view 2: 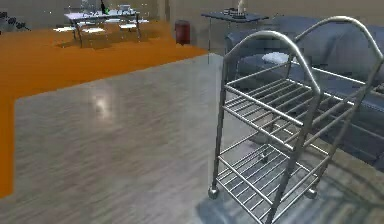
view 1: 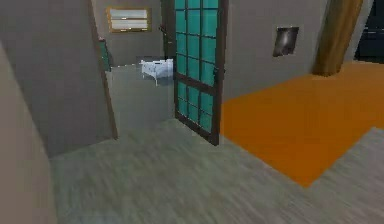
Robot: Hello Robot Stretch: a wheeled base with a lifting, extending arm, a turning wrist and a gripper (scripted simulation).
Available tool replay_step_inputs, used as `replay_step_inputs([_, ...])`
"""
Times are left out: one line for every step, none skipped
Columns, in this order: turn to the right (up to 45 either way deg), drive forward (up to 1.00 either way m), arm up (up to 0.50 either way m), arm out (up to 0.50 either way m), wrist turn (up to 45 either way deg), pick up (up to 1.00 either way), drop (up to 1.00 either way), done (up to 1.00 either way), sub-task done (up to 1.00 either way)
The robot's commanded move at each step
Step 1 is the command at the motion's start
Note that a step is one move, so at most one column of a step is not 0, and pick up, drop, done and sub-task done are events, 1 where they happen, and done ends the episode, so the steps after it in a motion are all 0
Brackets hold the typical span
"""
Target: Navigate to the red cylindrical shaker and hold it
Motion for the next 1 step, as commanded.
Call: replay_step_inputs([45.0,0.00,0.00,0.00,0.0,0.00,0.00,0.00,0.00])
